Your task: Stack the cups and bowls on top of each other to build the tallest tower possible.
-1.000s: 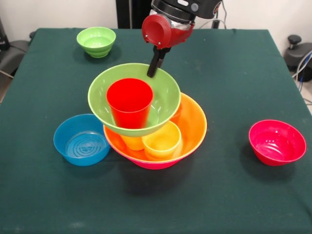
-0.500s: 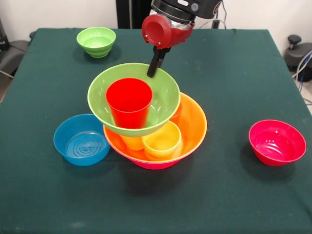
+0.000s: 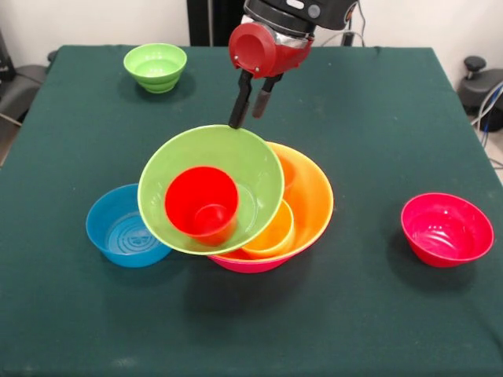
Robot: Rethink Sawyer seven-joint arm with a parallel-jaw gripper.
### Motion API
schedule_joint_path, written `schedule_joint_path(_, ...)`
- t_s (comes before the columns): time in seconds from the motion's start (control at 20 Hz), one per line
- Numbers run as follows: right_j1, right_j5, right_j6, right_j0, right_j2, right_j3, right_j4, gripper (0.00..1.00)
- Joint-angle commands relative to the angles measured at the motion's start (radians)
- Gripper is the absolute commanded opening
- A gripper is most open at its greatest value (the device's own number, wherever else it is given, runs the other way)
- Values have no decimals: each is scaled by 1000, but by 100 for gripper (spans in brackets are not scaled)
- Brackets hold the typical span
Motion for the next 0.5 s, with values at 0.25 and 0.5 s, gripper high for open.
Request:
schedule_joint_path(0.25, 29, 117, 42, -11, 141, -20, -32, 100)
schedule_joint_path(0.5, 23, 150, 36, -12, 130, -23, -42, 100)
